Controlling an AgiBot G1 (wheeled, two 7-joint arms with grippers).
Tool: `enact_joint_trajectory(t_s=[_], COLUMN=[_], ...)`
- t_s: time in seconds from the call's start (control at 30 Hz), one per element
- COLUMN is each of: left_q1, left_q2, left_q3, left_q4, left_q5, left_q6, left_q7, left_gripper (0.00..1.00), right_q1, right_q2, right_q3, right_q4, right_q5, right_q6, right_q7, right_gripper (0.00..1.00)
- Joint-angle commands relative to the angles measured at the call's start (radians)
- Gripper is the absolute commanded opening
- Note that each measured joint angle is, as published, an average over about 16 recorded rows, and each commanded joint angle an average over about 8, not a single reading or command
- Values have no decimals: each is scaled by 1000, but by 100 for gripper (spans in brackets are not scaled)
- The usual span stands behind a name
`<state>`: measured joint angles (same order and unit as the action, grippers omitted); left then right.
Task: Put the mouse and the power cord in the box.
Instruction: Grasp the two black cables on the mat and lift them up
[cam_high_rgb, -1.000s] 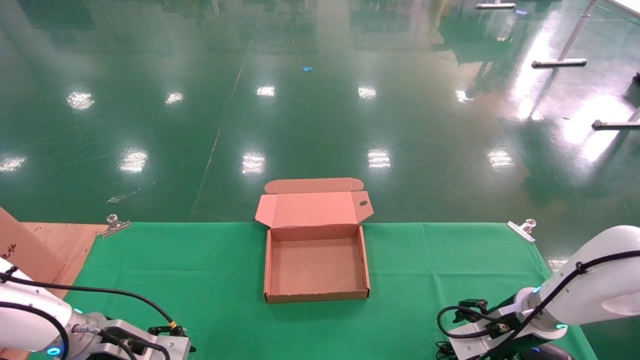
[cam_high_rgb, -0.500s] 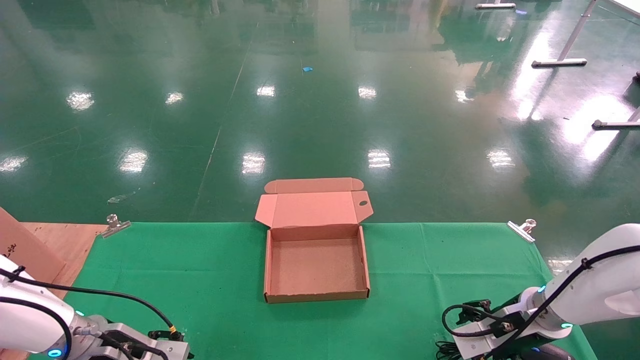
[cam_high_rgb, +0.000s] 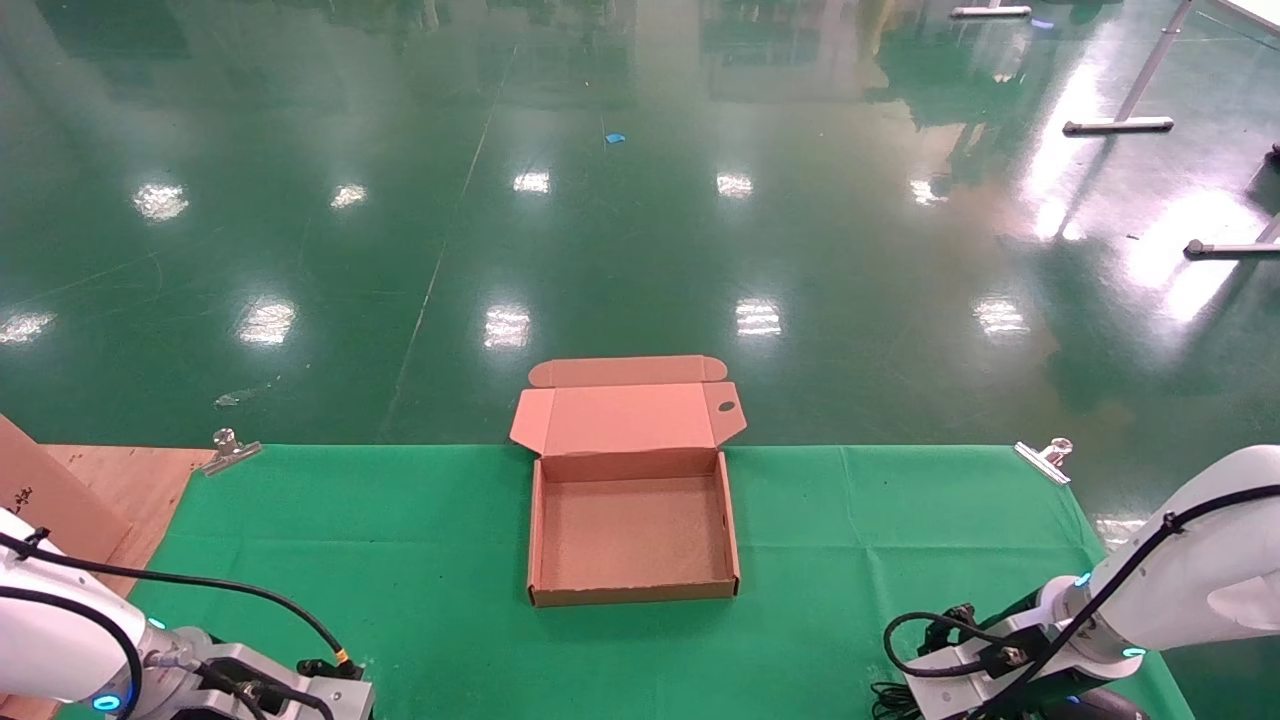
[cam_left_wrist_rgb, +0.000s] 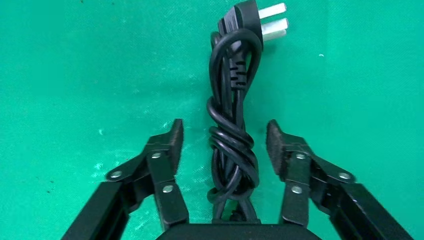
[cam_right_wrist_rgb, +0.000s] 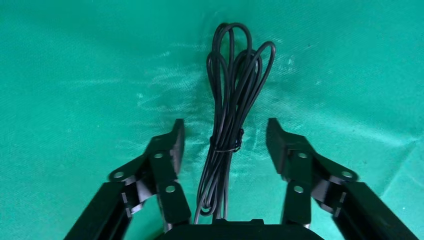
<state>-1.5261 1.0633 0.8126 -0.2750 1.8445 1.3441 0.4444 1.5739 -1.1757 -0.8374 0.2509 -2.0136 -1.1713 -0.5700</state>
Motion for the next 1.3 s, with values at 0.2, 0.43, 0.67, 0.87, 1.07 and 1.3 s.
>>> enact_joint_trajectory(t_s=[0.2, 0.43, 0.67, 0.87, 1.07, 1.3], left_q1=[-5, -3, -18, -44, -96, -183], left_q2=[3, 4, 0, -9, -20, -43], left_q3=[2, 3, -4, -12, -12, -10], left_q4=[20, 43, 64, 75, 57, -18], left_q5=[4, 5, -6, -17, -15, -6], left_q6=[-3, -4, 3, 22, 53, 110], left_q7=[10, 21, 35, 43, 39, 1], left_gripper=[0, 0, 0, 0, 0, 0], right_q1=[5, 10, 22, 50, 101, 168], right_q2=[-7, -12, -12, -3, 23, 65], right_q3=[5, 8, 14, 24, 40, 62], right_q4=[-25, -48, -64, -64, -38, 44], right_q5=[9, 15, 25, 40, 64, 96], right_q6=[-4, -2, -9, -37, -88, -169], right_q7=[-19, -37, -55, -71, -81, -63], right_gripper=[0, 0, 0, 0, 0, 0])
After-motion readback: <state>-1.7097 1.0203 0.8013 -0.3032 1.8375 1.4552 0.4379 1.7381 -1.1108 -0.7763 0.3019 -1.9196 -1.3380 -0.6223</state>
